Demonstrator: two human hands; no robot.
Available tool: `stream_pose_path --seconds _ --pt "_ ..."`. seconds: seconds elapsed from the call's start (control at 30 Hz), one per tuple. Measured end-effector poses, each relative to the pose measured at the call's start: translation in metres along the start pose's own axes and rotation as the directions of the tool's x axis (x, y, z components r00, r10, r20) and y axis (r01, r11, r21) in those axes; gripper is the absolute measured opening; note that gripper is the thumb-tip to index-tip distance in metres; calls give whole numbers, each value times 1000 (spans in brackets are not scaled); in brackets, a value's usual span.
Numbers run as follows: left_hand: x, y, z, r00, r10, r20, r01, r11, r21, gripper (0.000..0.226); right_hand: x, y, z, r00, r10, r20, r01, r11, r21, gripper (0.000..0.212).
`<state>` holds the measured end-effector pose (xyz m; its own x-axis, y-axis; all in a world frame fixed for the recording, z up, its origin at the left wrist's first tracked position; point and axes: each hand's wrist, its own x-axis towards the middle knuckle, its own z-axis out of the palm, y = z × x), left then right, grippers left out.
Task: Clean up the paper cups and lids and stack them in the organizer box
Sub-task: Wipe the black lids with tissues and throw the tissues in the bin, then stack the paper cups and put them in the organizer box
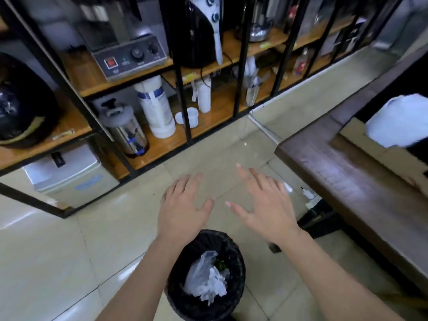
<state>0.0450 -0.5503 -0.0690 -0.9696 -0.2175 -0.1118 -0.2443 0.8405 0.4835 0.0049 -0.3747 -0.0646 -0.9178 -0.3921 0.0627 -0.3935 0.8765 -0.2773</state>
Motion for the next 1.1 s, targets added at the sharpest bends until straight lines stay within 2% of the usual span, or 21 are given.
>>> stream_pose_path --seconds 0.23,0.43,0.73,0.97,1.1 --pt "22 100 -87 970 226 -86 -227 974 0 62 -2 22 -122 960 116 -254 -130 991 -39 76" --pt "18 190 -100 901 425 -88 -427 904 -2 58 -29 64 -189 886 234 -399 -269 962 -34 76" --pt "0 335 -43 741 671 -20 -670 737 -94 66 -111 171 -254 735 424 -529 -512 859 -23 76" --pt "-22 452 26 646 758 84 -741 650 -167 62 -179 279 -283 612 577 -541 -669 743 35 76" --pt "-31 519 67 593 802 79 -775 594 -215 59 -207 339 -295 562 637 -528 -713 697 81 80"
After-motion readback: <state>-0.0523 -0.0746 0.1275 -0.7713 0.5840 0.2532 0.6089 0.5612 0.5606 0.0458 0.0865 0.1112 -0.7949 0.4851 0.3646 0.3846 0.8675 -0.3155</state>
